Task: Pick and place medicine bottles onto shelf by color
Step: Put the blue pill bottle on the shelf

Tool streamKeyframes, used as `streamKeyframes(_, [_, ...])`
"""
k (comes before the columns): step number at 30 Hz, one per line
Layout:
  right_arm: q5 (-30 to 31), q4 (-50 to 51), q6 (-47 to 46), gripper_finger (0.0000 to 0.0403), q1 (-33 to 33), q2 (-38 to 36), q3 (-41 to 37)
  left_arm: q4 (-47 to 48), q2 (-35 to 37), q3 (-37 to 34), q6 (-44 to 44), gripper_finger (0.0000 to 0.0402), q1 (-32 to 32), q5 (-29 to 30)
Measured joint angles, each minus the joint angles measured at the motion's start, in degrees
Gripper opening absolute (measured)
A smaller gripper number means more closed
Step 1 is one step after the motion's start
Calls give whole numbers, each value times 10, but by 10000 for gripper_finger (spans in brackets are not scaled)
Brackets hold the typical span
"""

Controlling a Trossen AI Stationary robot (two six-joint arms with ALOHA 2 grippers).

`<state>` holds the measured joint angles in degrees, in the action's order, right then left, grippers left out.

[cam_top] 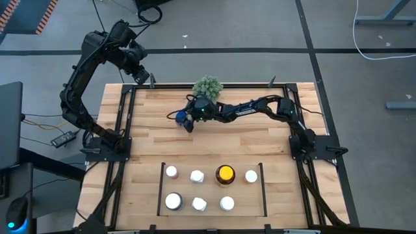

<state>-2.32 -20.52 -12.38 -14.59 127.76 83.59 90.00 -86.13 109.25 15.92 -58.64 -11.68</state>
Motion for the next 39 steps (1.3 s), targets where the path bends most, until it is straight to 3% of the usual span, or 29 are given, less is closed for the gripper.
streamKeyframes(7, [-8, 1, -2, 322, 22, 0, 0, 0, 0, 0, 1, 31, 0, 0])
streamKeyframes(12, [-45, 0, -4, 322, 40, 0, 0, 0, 0, 0, -1, 36, 0, 0])
streamKeyframes(23, [-46, 15, -45, 303, 55, -8, 0, 0, 0, 0, -3, 23, 0, 0])
streamKeyframes(31, [-48, 75, -3, 275, 39, -59, 0, 0, 0, 0, -3, 32, 0, 0])
streamKeyframes(35, [-70, 147, 32, 270, 35, -77, -2, -2, 0, 0, -3, 28, 0, 0])
streamKeyframes(39, [-88, 157, 74, 270, 35, -78, -1, -3, 0, 0, -3, 22, 0, 0])
